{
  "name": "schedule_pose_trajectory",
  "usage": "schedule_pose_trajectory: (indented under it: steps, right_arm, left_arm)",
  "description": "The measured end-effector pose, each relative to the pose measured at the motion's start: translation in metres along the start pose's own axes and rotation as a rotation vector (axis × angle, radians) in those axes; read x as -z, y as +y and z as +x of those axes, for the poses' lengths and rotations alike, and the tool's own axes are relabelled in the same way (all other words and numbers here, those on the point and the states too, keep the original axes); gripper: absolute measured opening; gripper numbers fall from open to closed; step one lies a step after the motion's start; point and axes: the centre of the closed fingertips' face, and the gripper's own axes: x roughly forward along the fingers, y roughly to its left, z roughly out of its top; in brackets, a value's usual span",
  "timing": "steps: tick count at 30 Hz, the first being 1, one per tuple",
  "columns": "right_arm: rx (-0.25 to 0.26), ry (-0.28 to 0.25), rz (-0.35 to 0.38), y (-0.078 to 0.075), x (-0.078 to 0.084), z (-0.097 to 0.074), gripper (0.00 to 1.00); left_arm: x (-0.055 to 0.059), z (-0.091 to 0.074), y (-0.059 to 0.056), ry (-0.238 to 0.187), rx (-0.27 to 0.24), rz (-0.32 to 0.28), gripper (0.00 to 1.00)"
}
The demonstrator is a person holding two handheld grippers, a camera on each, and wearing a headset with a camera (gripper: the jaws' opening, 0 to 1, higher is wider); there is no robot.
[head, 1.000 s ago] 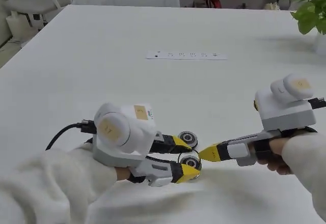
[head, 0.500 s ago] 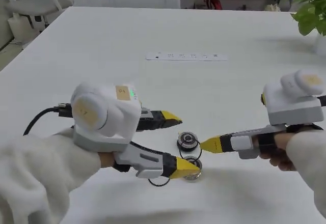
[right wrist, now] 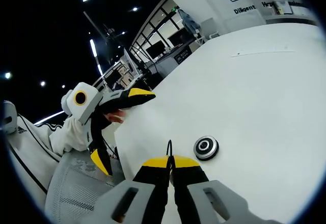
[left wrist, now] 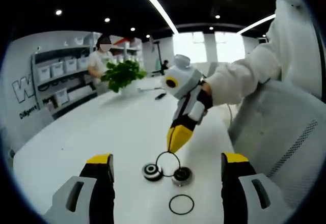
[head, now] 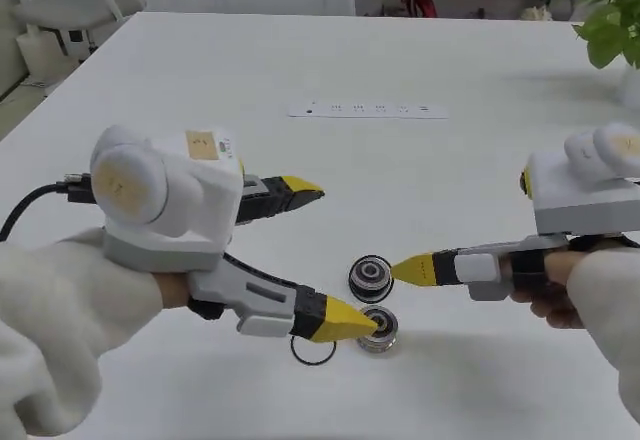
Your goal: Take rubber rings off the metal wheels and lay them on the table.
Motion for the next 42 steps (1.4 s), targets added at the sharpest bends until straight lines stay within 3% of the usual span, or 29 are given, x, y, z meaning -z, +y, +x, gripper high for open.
schedule_pose_trajectory:
  steps: [5,12,23,27,42]
  right_arm:
    - [-0.021,-0.028,0.01,0.007,-0.007,0.0,0.0]
    - [-0.038,-0.031,-0.007,0.016,-0.01,0.002,0.0]
    - [-0.066,-0.03,-0.01,0.025,-0.01,0.007,0.0]
    - [-0.076,-0.023,-0.013,0.029,-0.009,0.011,0.0]
    - [-0.094,0.019,-0.029,0.038,0.001,0.021,0.0]
  left_arm:
    - [-0.005,-0.008,-0.001,-0.03,-0.006,-0.012,0.97]
    - [-0.003,-0.015,0.002,-0.027,-0.023,-0.021,1.0]
    - [0.018,-0.041,0.008,-0.032,-0.089,-0.093,1.0]
    - [0.021,-0.043,0.009,-0.028,-0.102,-0.093,1.0]
    - [0.04,-0.048,-0.001,0.003,-0.092,-0.125,1.0]
